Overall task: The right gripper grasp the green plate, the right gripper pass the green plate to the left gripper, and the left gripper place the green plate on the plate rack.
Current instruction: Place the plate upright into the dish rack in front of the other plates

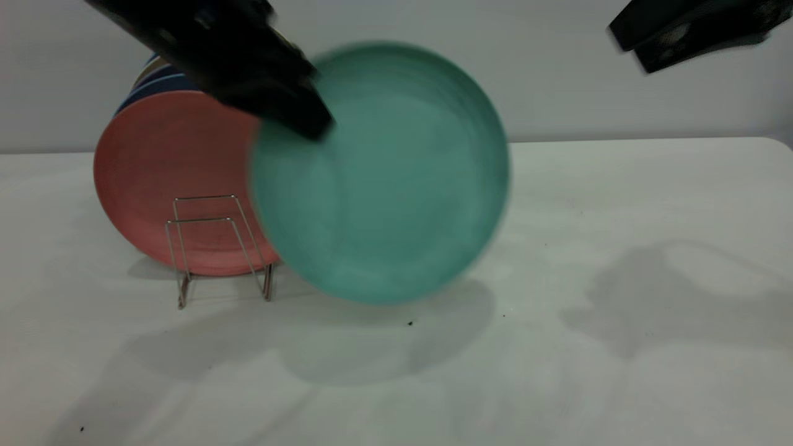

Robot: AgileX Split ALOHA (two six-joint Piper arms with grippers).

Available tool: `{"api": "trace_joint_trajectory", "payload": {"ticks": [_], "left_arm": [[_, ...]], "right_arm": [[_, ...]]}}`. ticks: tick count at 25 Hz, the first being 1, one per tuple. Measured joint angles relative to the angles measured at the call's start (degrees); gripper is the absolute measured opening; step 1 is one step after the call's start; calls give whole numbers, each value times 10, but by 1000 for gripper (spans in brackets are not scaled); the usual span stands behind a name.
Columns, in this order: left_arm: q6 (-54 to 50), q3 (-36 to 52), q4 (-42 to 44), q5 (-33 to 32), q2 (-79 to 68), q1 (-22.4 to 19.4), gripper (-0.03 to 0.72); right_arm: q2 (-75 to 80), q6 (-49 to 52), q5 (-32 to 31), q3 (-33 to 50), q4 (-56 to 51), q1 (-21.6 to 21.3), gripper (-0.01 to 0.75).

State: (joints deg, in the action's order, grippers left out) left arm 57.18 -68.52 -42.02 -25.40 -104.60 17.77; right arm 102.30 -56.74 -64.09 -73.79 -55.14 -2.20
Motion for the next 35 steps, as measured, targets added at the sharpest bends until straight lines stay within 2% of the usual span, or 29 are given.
{"api": "trace_joint_trajectory", "payload": {"ticks": [4, 8, 14, 19, 26, 35], "left_arm": [[82, 0, 55, -17, 59, -38, 88], [170, 0, 67, -27, 96, -80, 88], [376, 1, 70, -71, 116, -136, 88], [515, 1, 70, -58, 117, -159, 88], [577, 1, 69, -23, 117, -160, 88], [553, 1, 70, -23, 117, -160, 88]], "right_arm": [[-72, 40, -35, 23, 46, 0, 423], [-156, 55, -40, 103, 63, 0, 381], [-313, 83, -28, 244, 111, 0, 373], [-442, 150, -17, 333, 184, 0, 373], [-628, 264, -8, 410, 295, 0, 373], [-787, 332, 4, 454, 358, 0, 373]]}}
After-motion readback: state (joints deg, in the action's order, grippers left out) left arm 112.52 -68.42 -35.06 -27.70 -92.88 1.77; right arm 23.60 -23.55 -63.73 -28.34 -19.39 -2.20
